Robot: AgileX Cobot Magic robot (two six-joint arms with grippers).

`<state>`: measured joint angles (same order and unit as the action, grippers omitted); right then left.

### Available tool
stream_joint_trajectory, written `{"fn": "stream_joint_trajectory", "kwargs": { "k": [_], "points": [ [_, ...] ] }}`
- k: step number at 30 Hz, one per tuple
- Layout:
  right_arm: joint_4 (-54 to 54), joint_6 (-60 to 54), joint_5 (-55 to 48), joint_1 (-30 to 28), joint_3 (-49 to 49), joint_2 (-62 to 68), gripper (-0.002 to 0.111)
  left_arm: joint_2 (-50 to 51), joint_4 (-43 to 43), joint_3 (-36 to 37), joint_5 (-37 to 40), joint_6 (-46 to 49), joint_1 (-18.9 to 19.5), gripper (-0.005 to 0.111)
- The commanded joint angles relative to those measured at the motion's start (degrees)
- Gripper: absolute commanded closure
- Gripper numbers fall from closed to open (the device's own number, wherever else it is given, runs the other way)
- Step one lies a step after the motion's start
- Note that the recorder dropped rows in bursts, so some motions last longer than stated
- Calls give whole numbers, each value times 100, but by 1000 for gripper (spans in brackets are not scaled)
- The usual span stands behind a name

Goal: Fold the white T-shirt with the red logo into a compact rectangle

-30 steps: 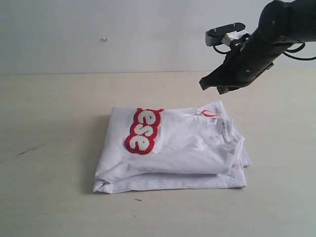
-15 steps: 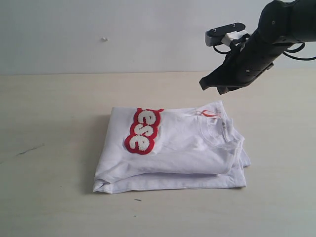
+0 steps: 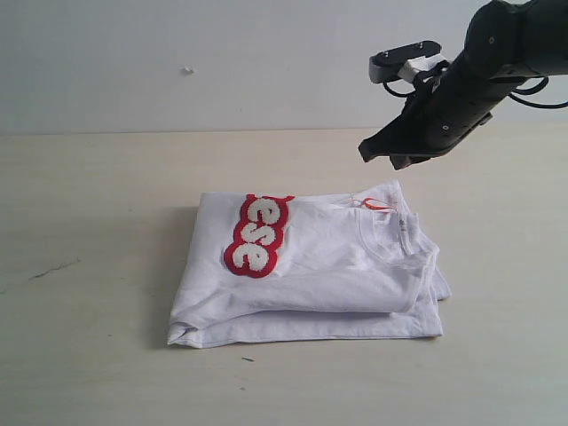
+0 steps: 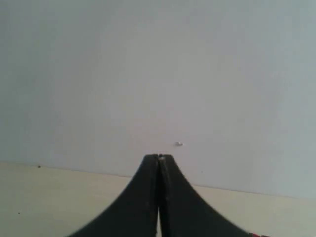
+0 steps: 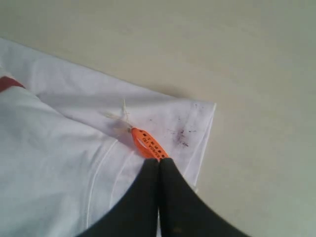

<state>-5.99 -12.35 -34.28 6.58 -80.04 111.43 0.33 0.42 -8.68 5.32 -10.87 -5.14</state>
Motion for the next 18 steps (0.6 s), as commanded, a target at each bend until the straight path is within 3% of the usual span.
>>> {"fn": "stream_joint_trajectory", "kwargs": {
  "k": [1,8,12,18],
  "points": [
    [5,4,79,12,0,-55,108,-33,257,283,-407,-421,12,107],
    [5,4,102,12,0,-55,108,-33,188,760,-532,-119,69,107],
    [5,4,113,12,0,-55,108,-33,174,868,-532,-99,349,107],
    [5,4,153,12,0,-55,108,-33,174,868,-17,-71,520,107]
  ]
}}
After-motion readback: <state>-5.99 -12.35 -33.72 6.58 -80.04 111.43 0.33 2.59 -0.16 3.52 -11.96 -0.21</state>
